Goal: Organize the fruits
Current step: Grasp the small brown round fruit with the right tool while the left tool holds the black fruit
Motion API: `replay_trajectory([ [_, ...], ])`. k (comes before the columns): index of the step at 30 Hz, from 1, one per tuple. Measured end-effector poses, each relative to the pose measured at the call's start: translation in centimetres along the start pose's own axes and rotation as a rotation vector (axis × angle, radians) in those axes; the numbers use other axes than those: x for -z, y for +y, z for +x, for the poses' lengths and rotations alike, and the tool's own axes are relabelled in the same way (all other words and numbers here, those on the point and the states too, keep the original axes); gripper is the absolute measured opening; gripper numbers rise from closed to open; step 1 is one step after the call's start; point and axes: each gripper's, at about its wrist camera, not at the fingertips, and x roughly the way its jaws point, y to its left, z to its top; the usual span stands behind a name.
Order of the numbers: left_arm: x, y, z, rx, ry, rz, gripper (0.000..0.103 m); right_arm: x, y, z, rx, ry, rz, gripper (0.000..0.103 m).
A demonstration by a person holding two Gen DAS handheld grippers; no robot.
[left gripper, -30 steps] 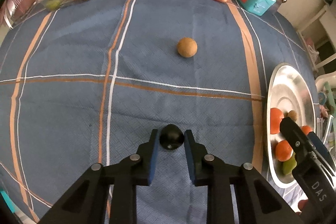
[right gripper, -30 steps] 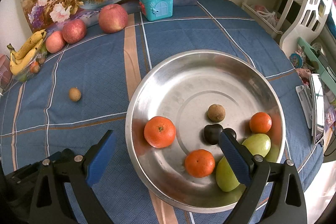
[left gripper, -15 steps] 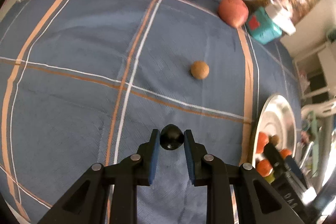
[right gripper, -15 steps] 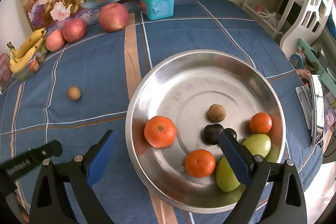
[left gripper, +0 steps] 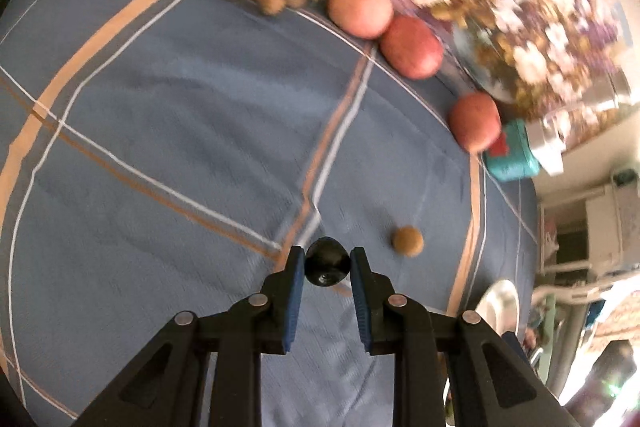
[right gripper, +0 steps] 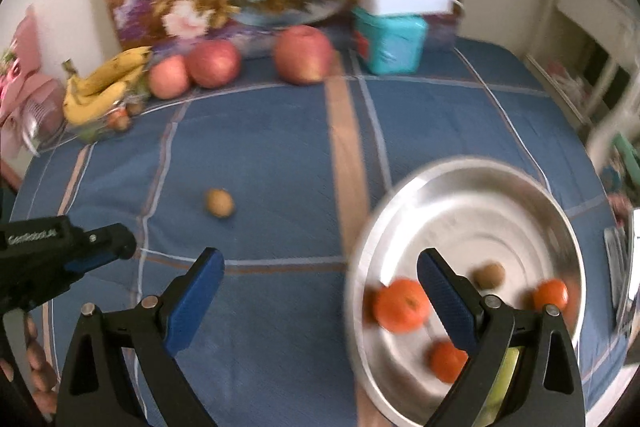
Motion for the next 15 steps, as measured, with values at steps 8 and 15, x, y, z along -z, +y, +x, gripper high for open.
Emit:
replay_trajectory([
  [8,-2.0,0.6,0.6,0.003,-0.037,-0.015,0.025,-1.5,3.2,4.1,-0.091,0.057,-0.027,0.072],
  [15,-2.4,0.6,1.3,0.007,-0.030,-0.024,0.025,-2.2,3.6,6.2,-0.146,0.072,0.003,0.059],
])
